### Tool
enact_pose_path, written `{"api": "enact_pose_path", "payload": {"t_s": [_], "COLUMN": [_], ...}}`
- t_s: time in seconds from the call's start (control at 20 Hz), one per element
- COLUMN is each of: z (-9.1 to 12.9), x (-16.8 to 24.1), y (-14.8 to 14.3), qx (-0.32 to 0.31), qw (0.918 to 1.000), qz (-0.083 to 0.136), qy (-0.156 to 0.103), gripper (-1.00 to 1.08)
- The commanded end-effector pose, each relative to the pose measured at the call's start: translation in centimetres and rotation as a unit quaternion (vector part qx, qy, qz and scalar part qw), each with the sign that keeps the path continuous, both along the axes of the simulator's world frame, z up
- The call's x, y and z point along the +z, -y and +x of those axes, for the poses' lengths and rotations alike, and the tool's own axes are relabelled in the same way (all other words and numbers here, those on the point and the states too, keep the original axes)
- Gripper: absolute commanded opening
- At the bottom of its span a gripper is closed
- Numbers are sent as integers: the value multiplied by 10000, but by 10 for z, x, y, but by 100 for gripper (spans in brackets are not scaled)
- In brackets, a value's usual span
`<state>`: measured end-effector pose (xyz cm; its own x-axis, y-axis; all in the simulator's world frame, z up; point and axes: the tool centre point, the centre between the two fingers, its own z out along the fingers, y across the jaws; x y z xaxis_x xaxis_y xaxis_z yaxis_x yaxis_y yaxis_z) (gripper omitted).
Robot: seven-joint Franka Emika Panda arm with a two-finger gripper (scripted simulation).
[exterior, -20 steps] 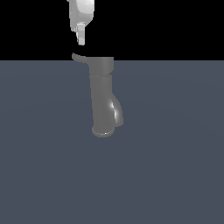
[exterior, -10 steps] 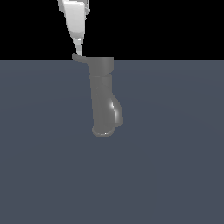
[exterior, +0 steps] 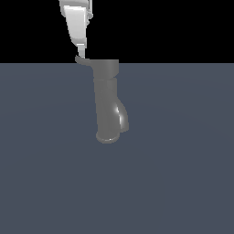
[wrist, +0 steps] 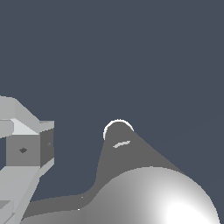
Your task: Turn on the faucet by rotating a designated handle.
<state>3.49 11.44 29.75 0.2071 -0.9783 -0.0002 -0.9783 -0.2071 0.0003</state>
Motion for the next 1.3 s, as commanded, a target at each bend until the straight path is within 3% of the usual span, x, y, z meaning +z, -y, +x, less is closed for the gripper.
{"api": "enact_pose_path", "payload": {"t_s": [0.0, 1.0, 1.1, 1.25], "z": [-3, -63, -58, -66], "x": [0, 0, 0, 0], "y": [0, -4, -6, 0], "qx": [0, -3, 16, 15], "qw": [10000, 10000, 10000, 10000], "qz": [-1, -1, 1, 1], "qy": [0, 2, 34, 31], "gripper": [-100, -100, -100, -100]}}
